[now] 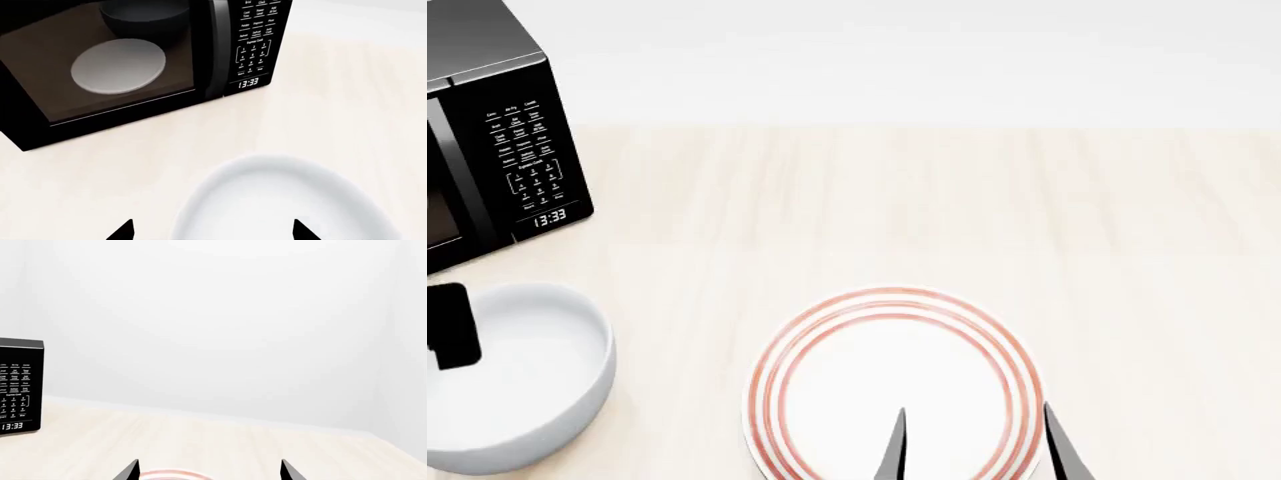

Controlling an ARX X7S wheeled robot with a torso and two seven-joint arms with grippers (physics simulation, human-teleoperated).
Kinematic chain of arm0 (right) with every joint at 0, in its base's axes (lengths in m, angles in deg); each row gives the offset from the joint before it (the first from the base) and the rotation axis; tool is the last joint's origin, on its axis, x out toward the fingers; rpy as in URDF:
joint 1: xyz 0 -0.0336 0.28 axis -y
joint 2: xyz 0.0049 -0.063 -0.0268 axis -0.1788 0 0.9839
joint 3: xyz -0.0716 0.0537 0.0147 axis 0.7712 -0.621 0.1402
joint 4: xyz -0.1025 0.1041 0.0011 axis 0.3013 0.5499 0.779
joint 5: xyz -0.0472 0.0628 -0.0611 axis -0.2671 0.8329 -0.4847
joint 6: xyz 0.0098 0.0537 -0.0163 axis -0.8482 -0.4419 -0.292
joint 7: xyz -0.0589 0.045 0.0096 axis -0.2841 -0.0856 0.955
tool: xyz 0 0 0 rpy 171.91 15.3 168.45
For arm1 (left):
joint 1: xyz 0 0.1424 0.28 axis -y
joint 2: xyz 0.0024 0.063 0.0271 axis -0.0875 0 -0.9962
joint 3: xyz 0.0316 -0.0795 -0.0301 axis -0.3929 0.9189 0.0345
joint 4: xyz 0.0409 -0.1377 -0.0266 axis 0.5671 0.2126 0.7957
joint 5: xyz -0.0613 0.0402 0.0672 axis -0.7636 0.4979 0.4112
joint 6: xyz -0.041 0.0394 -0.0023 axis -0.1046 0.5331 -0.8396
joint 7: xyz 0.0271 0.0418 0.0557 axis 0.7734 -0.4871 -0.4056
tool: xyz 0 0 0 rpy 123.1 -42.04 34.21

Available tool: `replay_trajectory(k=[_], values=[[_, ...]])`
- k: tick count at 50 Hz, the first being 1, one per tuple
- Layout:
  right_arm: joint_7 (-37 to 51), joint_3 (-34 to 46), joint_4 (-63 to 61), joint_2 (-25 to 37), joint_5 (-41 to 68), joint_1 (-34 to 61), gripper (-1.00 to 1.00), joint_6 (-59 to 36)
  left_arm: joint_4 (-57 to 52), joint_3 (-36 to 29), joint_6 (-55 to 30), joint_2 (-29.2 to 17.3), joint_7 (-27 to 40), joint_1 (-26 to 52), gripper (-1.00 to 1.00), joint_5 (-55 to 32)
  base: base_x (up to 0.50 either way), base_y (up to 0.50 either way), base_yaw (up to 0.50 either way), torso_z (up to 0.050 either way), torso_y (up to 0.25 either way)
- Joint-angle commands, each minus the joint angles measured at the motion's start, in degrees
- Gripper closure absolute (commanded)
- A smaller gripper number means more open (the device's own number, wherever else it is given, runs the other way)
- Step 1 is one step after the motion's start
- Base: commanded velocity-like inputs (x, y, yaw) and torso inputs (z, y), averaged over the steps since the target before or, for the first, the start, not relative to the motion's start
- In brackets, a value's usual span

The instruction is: Pick up the white bowl and put it on the plate.

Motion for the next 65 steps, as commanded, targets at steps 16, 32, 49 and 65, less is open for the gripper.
replay_trajectory(k=[16, 32, 49, 65], values=[[0.49, 0.61, 0.37, 0.55, 0.37, 0.17, -1.0, 0.52, 1.22, -0.59, 1.19, 0.44, -0.64, -1.4, -1.0, 0.91, 0.0, 0.0, 0.0, 0.0, 0.0], [0.77, 0.81, 0.5, 0.84, 0.79, 0.3, -1.0, 0.58, 5.37, -1.79, 2.76, 1.83, -2.57, -0.83, -1.0, 2.9, 0.0, 0.0, 0.0, 0.0, 0.0], [1.15, 1.31, 0.4, 1.14, 0.83, 0.25, -1.0, 0.54, 4.57, -1.58, 2.88, 1.83, -1.71, -2.03, -1.0, 2.51, 0.0, 0.0, 0.0, 0.0, 0.0], [1.38, 1.53, 0.84, 1.48, 1.09, 0.41, -1.0, 0.89, 8.22, -2.64, 4.79, 2.91, -3.73, -1.8, -1.0, 4.49, 0.0, 0.0, 0.0, 0.0, 0.0]])
